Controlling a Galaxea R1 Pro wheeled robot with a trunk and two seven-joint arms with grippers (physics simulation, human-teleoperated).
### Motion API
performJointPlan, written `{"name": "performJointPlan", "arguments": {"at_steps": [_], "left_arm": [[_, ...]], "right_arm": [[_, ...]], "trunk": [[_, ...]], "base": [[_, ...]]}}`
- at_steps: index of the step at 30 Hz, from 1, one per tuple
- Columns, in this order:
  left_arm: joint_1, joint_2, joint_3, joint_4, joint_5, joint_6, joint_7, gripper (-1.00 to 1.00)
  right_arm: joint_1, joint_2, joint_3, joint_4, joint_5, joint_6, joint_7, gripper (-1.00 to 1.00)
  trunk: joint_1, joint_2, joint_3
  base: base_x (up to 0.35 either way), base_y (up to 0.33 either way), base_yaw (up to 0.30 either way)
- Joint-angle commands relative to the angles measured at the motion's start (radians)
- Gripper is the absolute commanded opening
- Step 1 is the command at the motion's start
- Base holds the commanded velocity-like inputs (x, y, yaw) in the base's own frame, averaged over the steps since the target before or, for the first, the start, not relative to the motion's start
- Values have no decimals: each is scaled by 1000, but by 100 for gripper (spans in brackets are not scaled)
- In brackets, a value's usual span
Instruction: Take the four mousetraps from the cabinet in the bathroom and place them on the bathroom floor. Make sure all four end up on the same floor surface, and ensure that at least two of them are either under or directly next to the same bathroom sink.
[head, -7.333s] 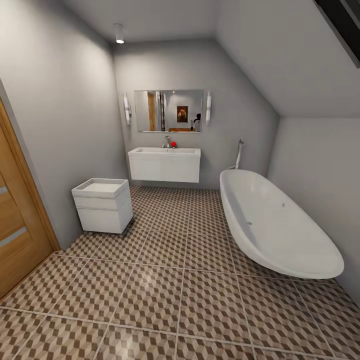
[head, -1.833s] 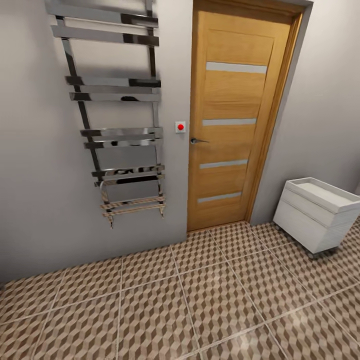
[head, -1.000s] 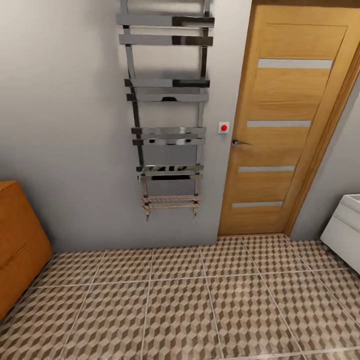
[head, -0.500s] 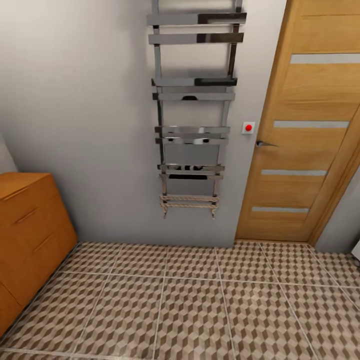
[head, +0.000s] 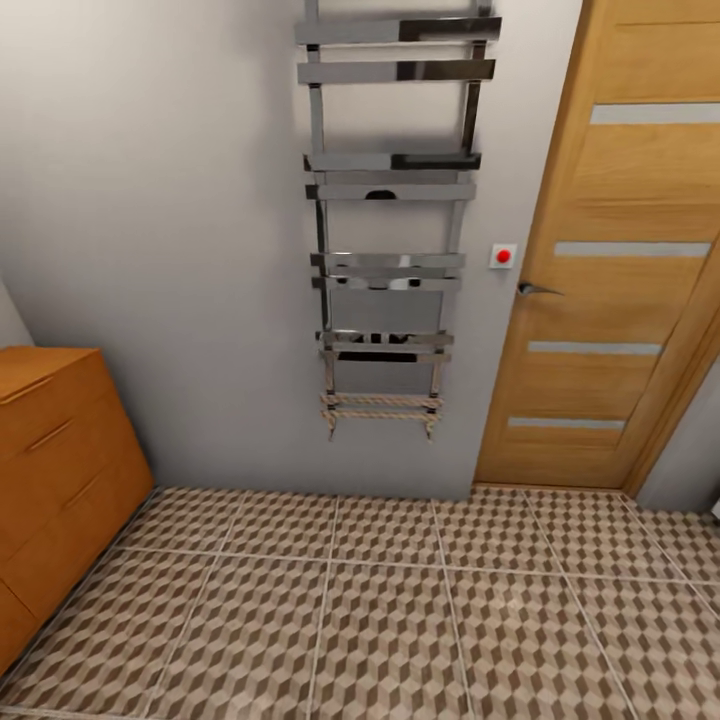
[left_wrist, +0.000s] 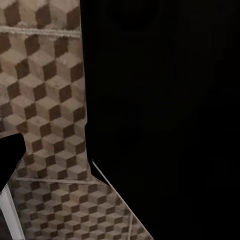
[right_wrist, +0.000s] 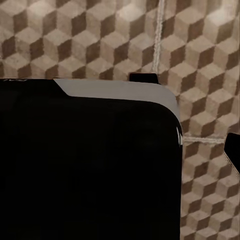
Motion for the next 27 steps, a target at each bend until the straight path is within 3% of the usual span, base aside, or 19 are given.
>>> {"name": "performJointPlan", "arguments": {"at_steps": [1,27], "left_arm": [[1,0,5,-2,-5,-1,-1,100],[1,0,3,-2,-6,-1,-1,100]], "right_arm": [[-1,0,-3,1,2,-3,1,100],[-1,0,-3,1,1,-3,1,100]], "trunk": [[1,0,-1],[1,0,-1]], "base": [[310,0,0],[325,0,0]]}}
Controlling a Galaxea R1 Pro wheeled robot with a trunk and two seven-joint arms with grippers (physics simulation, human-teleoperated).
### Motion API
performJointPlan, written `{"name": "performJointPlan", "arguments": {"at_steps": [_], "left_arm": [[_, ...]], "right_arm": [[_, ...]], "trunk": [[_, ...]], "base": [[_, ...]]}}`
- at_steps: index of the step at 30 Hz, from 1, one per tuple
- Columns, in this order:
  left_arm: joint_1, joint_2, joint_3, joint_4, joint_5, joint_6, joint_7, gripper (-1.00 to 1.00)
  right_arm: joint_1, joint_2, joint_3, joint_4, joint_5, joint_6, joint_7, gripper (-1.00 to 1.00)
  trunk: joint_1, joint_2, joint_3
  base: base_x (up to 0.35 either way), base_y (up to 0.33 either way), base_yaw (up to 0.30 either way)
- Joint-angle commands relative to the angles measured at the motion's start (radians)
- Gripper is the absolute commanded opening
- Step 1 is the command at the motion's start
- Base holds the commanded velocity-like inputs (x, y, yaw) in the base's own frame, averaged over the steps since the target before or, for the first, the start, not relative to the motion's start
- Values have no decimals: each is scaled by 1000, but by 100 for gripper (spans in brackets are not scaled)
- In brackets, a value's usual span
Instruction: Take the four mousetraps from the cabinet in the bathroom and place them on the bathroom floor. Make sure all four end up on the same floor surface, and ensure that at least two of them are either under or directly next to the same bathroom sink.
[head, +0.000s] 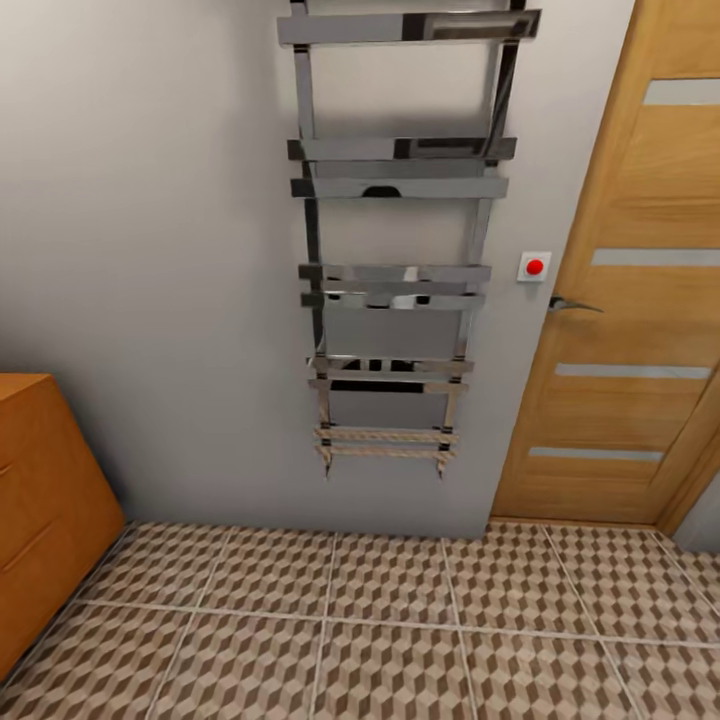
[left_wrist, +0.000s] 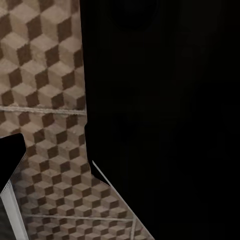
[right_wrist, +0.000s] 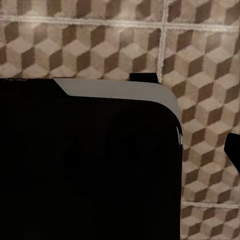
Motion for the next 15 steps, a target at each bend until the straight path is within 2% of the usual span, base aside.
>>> {"name": "performJointPlan", "arguments": {"at_steps": [1,15], "left_arm": [[1,0,5,-2,-5,-1,-1,100],[1,0,5,-2,-5,-1,-1,100]], "right_arm": [[-1,0,-3,1,2,-4,1,100],[-1,0,-3,2,3,-3,1,100]], "trunk": [[1,0,-1],[1,0,-1]], "base": [[327,0,0],[326,0,0]]}}
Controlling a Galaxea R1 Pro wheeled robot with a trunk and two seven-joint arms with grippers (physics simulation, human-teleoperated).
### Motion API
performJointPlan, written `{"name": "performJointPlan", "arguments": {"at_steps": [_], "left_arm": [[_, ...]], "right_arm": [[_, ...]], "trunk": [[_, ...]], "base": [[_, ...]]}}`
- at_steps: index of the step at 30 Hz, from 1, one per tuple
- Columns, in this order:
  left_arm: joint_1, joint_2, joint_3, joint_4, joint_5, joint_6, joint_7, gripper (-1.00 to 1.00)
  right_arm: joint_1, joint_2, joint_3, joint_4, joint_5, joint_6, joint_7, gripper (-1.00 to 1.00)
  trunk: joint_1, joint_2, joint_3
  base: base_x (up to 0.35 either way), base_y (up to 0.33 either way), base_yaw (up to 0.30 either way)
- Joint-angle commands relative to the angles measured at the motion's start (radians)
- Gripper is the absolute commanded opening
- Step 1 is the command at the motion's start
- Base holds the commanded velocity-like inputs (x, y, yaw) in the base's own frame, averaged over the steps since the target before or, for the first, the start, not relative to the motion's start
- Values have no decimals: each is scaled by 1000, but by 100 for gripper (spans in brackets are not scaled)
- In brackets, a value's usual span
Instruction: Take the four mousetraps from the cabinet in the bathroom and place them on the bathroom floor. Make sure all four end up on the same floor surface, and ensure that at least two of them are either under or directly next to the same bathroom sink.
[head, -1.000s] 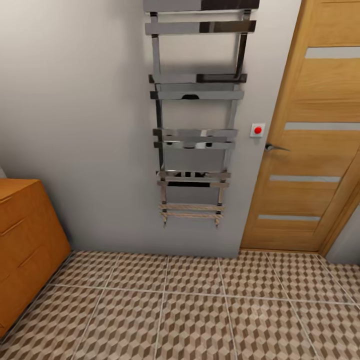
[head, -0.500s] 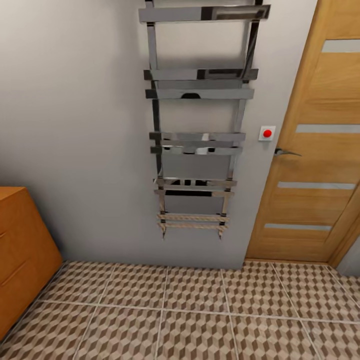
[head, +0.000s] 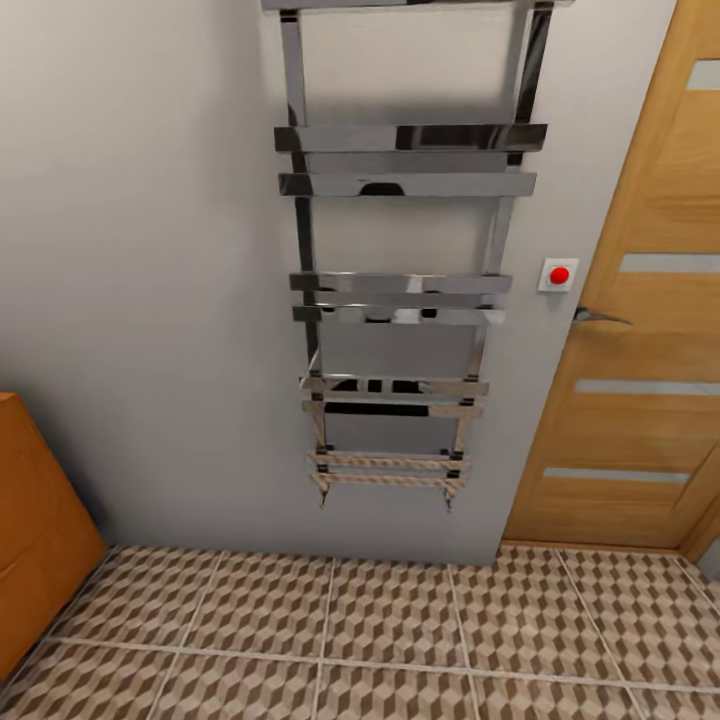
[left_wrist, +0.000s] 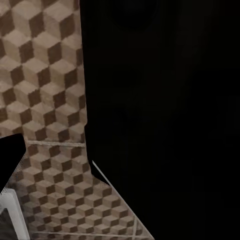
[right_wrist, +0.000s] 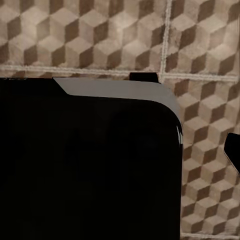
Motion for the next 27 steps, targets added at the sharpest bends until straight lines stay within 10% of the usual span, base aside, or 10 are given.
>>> {"name": "performJointPlan", "arguments": {"at_steps": [1,27], "left_arm": [[1,0,5,-2,-5,-1,-1,100],[1,1,6,-3,-3,-2,1,100]], "right_arm": [[-1,0,-3,1,2,-4,1,100],[-1,3,-3,2,3,-6,-1,100]], "trunk": [[1,0,-1],[1,0,-18]], "base": [[288,0,0],[70,0,150]]}}
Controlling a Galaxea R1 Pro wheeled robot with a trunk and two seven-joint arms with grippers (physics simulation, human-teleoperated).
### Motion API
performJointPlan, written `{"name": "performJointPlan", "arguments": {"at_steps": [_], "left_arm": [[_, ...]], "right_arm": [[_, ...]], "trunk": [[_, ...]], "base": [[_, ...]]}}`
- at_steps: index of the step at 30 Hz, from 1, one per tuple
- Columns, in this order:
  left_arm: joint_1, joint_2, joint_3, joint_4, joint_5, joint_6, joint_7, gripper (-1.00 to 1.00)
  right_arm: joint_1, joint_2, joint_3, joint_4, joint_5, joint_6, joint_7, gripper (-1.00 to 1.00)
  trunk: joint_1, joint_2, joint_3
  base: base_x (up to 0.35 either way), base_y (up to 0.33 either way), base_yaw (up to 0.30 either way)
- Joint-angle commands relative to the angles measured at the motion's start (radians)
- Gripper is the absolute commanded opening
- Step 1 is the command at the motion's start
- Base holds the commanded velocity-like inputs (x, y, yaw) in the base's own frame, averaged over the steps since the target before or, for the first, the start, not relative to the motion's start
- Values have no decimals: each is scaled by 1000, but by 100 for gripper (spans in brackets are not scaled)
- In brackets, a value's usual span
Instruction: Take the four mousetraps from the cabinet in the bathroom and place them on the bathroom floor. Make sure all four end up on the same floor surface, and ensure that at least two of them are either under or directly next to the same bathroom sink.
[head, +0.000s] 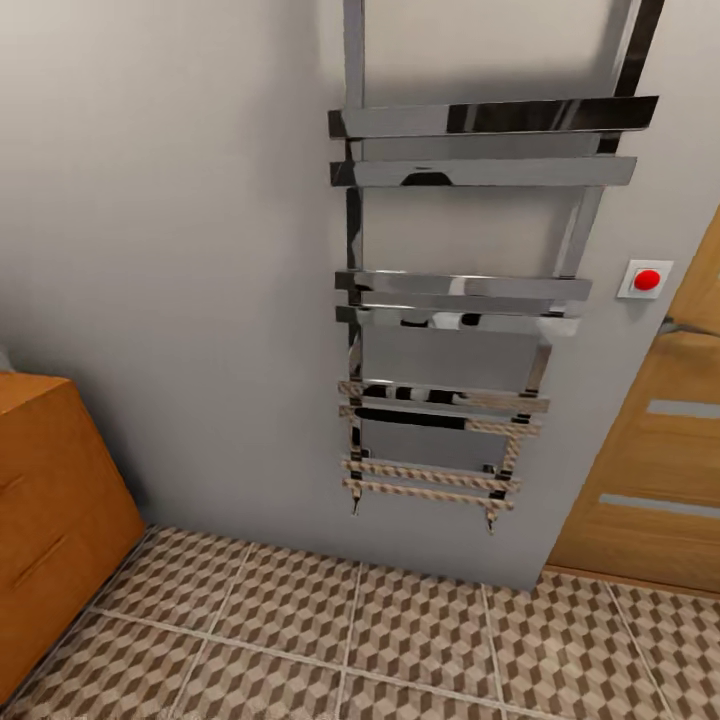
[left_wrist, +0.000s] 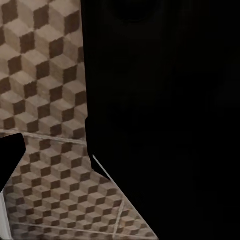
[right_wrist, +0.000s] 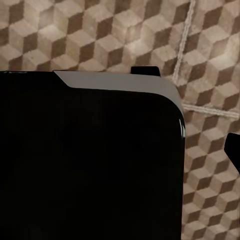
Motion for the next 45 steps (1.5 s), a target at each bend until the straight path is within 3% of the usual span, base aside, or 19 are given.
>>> {"name": "performJointPlan", "arguments": {"at_steps": [1,14,35,45], "left_arm": [[1,0,5,-2,-5,-1,-1,100],[1,-1,4,-2,-6,-1,1,100],[1,0,4,-1,-6,-1,1,100],[1,1,5,-1,-5,-1,1,100]], "right_arm": [[-1,0,-3,1,2,-3,1,100],[-1,-1,-2,0,2,-2,1,100],[-1,-3,-3,0,2,-2,1,100],[-1,-2,-2,0,2,-8,1,100]], "trunk": [[0,0,-2],[0,0,-9],[0,0,-9],[0,0,-17]], "base": [[0,0,227],[30,-29,118],[267,-164,3],[83,-26,139]]}}
